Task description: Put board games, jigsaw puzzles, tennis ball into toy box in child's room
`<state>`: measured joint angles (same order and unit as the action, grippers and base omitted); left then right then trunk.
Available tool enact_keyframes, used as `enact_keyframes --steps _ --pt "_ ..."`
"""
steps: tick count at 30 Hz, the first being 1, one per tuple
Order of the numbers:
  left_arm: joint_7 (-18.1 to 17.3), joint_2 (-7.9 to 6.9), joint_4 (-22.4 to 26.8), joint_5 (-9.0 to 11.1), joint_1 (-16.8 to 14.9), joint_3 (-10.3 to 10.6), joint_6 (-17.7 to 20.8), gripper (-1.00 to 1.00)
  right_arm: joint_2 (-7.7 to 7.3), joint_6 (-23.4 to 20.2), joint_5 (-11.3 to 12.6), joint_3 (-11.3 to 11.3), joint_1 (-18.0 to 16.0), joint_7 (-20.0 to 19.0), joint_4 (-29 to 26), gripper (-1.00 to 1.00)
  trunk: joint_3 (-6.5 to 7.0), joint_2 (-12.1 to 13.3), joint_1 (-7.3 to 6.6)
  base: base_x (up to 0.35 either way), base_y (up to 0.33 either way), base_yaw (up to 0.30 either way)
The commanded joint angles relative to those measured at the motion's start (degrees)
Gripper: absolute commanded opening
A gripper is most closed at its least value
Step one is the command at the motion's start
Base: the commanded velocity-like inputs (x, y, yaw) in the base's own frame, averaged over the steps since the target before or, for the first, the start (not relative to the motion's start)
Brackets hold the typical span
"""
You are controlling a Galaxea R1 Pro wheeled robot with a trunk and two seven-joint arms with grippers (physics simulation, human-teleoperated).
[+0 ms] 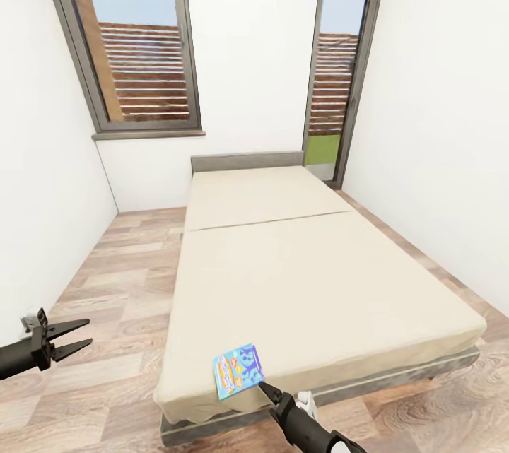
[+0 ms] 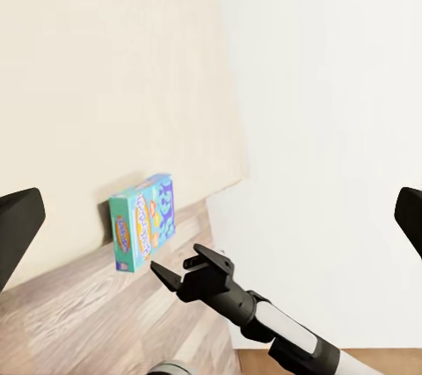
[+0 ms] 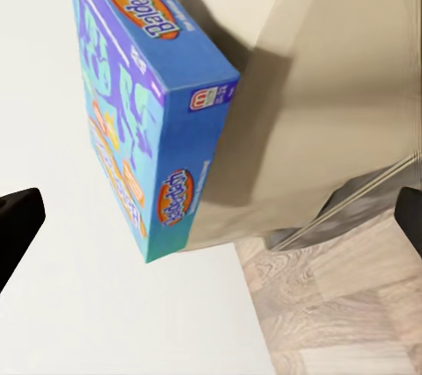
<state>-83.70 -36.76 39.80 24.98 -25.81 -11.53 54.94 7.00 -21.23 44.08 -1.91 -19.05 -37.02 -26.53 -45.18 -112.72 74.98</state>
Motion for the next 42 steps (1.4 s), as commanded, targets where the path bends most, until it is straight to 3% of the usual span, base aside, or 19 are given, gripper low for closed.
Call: enact_keyframes --steps 1,17,42 --pt "-0.2 0.01 0.0 0.1 0.0 0.0 0.6 1.0 0.03 -0.5 0.4 -0.2 0.0 0.0 0.0 1.0 -0.24 -0.4 0.22 0.002 0.001 0.0" --pt "-0.2 0.12 0.0 0.1 0.0 -0.1 0.6 1.0 0.03 -1.5 0.7 -0.2 -0.2 0.5 -2.3 1.0 -3.11 -6.9 3.73 0.0 0.0 0.0" --pt "-0.2 0.11 -0.1 0.2 0.0 -0.2 0.6 1.0 0.07 -2.6 1.1 -0.2 -0.1 -2.0 -3.3 1.0 -3.11 -6.9 3.73 0.0 0.0 0.0"
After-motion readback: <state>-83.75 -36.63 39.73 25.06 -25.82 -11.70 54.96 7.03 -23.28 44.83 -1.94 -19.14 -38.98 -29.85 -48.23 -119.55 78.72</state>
